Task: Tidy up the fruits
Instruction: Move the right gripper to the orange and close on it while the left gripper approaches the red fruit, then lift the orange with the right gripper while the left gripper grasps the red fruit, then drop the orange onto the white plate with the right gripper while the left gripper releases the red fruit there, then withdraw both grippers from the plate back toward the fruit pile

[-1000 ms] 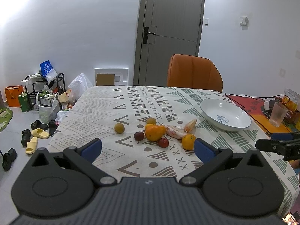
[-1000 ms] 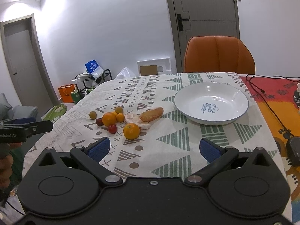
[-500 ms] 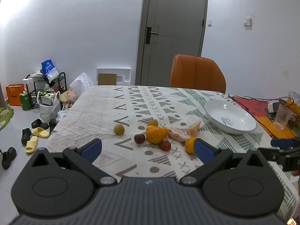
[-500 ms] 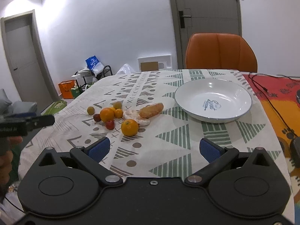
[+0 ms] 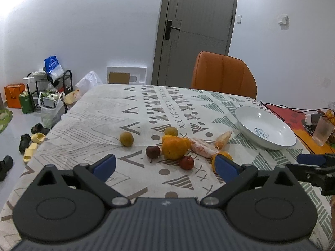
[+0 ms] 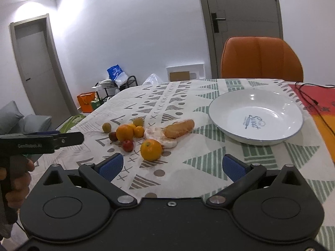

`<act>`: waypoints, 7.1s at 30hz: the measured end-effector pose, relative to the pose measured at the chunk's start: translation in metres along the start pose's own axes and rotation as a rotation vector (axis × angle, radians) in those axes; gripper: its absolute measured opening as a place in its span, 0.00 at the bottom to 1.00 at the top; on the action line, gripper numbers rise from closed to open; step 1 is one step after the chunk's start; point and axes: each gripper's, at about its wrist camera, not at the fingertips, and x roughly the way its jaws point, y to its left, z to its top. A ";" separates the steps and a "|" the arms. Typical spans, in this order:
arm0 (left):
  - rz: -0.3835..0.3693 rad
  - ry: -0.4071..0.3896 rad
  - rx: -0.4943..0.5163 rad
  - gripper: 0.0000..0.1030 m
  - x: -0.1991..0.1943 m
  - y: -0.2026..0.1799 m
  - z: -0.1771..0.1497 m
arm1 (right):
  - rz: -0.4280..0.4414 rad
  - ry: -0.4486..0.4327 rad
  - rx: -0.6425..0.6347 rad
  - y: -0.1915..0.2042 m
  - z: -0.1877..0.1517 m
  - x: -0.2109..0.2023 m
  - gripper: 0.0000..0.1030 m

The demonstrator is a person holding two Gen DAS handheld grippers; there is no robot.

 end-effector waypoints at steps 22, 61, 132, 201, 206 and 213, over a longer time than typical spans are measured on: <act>-0.042 0.088 -0.054 0.61 0.052 -0.005 0.002 | 0.097 0.080 0.009 0.005 0.012 0.058 0.67; -0.094 0.143 -0.081 0.21 0.088 -0.020 -0.006 | 0.135 0.138 0.005 -0.004 0.011 0.087 0.33; -0.271 0.079 0.189 0.21 0.138 -0.177 0.047 | -0.108 -0.073 0.167 -0.127 0.017 0.027 0.36; 0.019 -0.059 -0.093 1.00 0.034 0.001 0.057 | -0.052 -0.123 0.083 -0.041 0.029 0.029 1.00; 0.039 -0.057 -0.076 1.00 0.028 0.016 0.053 | -0.050 -0.098 0.069 -0.031 0.031 0.036 1.00; 0.037 -0.047 -0.082 1.00 0.025 0.027 0.046 | -0.031 -0.070 0.052 -0.021 0.033 0.045 1.00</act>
